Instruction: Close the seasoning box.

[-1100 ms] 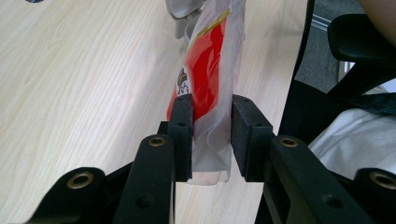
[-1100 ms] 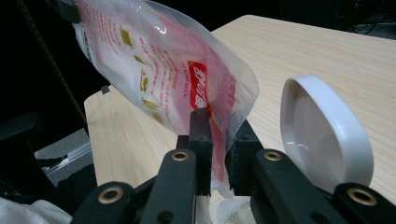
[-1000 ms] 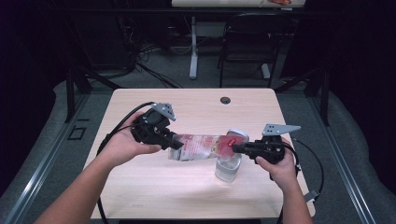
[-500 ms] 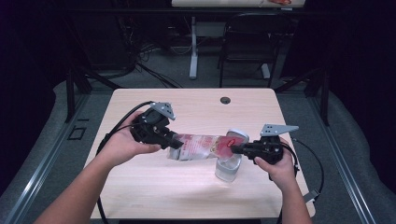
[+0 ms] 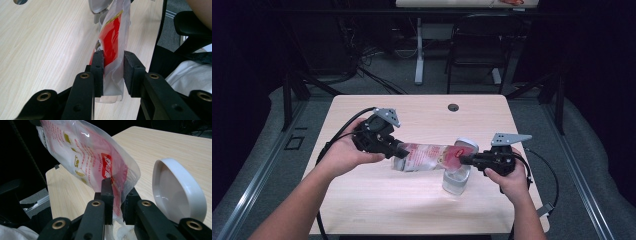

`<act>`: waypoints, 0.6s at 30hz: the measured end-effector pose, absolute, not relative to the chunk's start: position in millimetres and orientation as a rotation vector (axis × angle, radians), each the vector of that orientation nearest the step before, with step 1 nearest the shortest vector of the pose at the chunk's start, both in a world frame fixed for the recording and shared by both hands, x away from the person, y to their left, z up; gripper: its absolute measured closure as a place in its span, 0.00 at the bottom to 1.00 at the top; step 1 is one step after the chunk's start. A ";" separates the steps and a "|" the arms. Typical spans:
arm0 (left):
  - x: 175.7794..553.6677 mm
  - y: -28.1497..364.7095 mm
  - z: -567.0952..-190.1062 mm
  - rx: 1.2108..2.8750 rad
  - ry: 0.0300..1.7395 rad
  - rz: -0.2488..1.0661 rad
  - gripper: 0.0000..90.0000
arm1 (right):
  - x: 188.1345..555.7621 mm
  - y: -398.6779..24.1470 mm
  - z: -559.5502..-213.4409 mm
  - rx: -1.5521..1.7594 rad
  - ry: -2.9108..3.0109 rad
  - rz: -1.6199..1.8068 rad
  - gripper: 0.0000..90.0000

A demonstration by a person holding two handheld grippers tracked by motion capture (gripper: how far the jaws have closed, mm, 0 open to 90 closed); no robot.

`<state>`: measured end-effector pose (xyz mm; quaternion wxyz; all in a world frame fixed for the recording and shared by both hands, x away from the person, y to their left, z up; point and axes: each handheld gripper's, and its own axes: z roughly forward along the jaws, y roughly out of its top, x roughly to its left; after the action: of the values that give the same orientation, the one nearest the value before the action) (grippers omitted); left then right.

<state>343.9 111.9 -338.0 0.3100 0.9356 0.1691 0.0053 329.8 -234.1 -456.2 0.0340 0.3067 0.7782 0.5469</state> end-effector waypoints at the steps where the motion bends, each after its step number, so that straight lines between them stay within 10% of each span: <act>1: 343.9 111.8 -337.9 2.472 0.448 0.018 0.80 | 329.8 -234.1 -456.2 0.943 2.394 1.682 0.92; 18: 345.0 108.9 -335.8 2.492 0.432 0.027 0.82 | 330.4 -234.7 -456.6 0.941 2.399 1.679 0.91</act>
<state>345.0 108.9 -335.8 0.3013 0.9394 0.1630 0.0101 330.4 -234.7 -456.6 0.0328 0.3058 0.7796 0.5456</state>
